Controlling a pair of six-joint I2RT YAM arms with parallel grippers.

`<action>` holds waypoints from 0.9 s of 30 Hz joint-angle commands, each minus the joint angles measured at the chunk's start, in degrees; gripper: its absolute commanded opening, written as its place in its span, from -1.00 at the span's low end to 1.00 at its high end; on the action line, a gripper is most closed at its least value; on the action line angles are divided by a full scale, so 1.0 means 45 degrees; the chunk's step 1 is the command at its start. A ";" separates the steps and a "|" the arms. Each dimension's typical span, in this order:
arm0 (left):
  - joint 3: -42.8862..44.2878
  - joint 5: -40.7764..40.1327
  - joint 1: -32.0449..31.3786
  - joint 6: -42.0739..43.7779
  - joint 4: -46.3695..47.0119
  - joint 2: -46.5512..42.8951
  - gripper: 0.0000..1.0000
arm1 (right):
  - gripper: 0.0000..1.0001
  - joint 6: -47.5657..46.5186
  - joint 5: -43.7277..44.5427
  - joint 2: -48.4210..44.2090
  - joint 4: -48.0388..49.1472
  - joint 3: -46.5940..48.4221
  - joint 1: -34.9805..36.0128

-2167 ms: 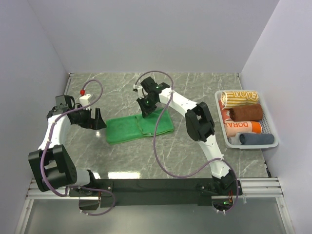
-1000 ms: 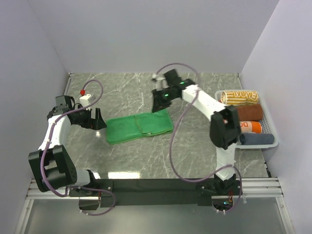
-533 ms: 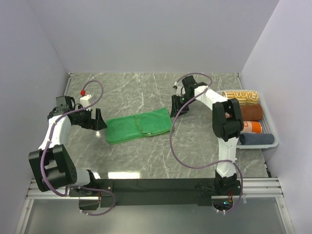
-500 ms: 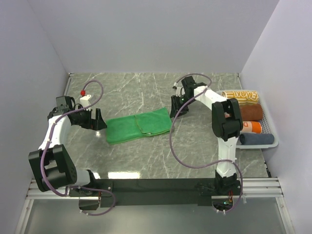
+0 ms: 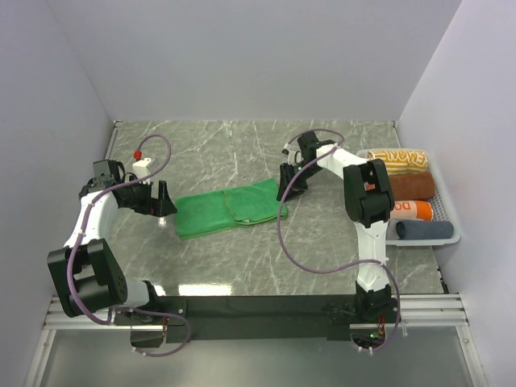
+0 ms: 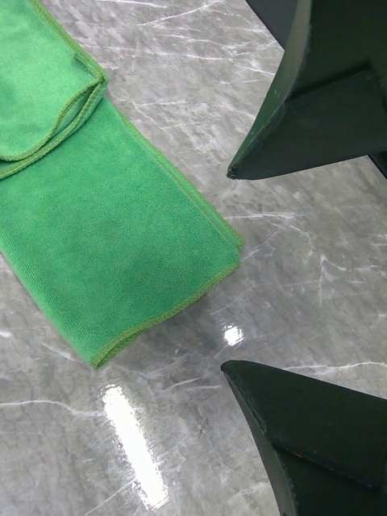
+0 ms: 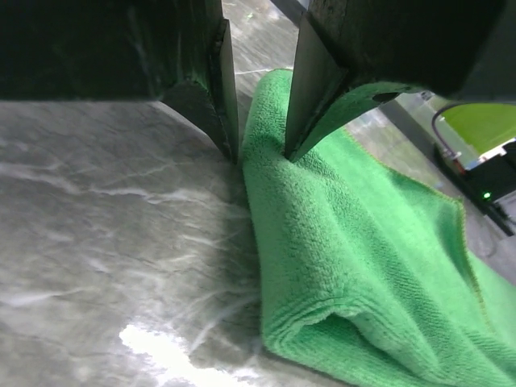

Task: Roll the towels
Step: Fold the towel

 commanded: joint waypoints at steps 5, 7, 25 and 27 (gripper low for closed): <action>0.0114 0.0166 0.0046 0.0081 0.0278 -0.0088 0.99 | -0.66 0.0028 -0.1237 0.0151 -0.0184 0.0361 -0.0276; 0.0172 0.0166 0.0065 0.0081 0.0240 -0.0049 0.99 | -1.00 -0.0011 -0.1238 -0.0101 -0.0146 0.0186 -0.0489; 0.0309 0.0070 0.0066 0.0100 0.0103 0.0068 0.99 | -1.00 0.0144 -0.3538 -0.1508 -0.0811 0.0420 -0.0922; 0.0309 -0.0048 0.0046 0.0120 0.0005 0.0088 0.99 | -1.00 0.0496 -0.3660 -0.1509 -0.0538 0.0556 -0.0416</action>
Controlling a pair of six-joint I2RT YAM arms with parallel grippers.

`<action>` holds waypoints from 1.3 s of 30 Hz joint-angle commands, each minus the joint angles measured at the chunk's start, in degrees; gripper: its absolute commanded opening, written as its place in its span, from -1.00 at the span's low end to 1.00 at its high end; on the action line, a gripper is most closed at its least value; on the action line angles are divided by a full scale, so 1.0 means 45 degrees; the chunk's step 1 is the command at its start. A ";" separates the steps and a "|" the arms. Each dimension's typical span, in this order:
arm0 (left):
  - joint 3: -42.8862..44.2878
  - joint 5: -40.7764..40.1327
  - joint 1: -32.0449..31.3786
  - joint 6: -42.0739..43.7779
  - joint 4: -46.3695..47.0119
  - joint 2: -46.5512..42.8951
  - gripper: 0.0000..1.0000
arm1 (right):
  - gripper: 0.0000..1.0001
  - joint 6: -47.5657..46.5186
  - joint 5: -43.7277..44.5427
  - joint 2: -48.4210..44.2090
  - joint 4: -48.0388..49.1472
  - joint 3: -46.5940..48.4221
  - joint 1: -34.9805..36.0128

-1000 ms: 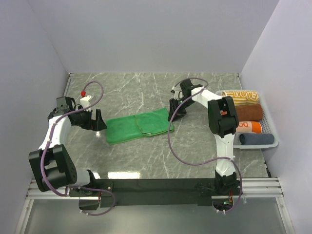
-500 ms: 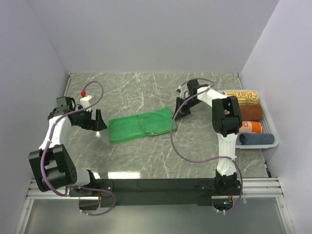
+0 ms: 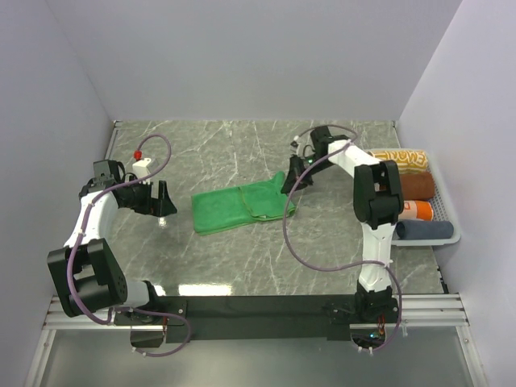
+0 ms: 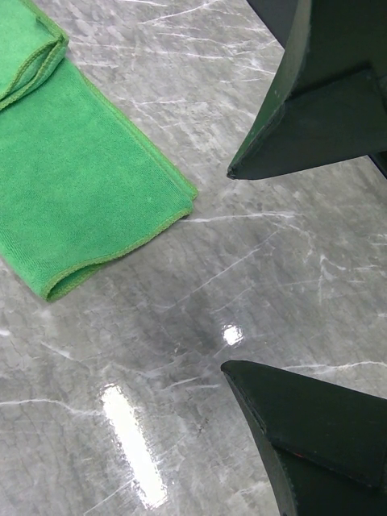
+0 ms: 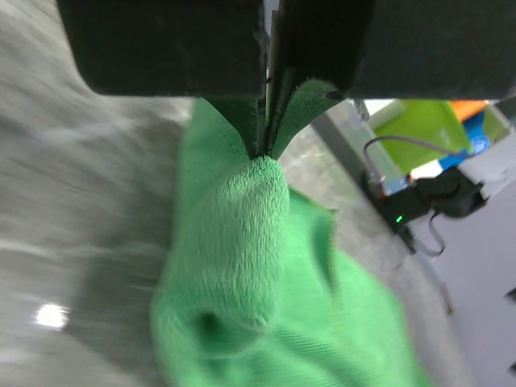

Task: Roll the towels
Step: Fold the towel

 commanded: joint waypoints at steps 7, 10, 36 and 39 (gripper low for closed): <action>0.0231 -0.0087 0.0046 -0.0070 0.0059 0.0088 0.99 | -1.00 0.1419 -0.1427 0.0278 0.0923 0.1498 0.2190; 0.0289 -0.0204 0.0066 -0.0070 -0.0039 0.0069 0.99 | -1.00 0.2160 -0.1388 0.0708 0.1470 0.1888 0.2777; 0.1246 0.0438 -0.3174 -0.0712 0.0116 0.2547 0.07 | 0.00 0.0717 -0.0568 -0.0442 0.0632 0.3061 0.2898; 0.1344 0.0596 -0.4032 -0.1337 0.0741 0.3269 -0.06 | -0.02 0.0464 0.0228 -0.0814 0.0613 0.2808 0.2254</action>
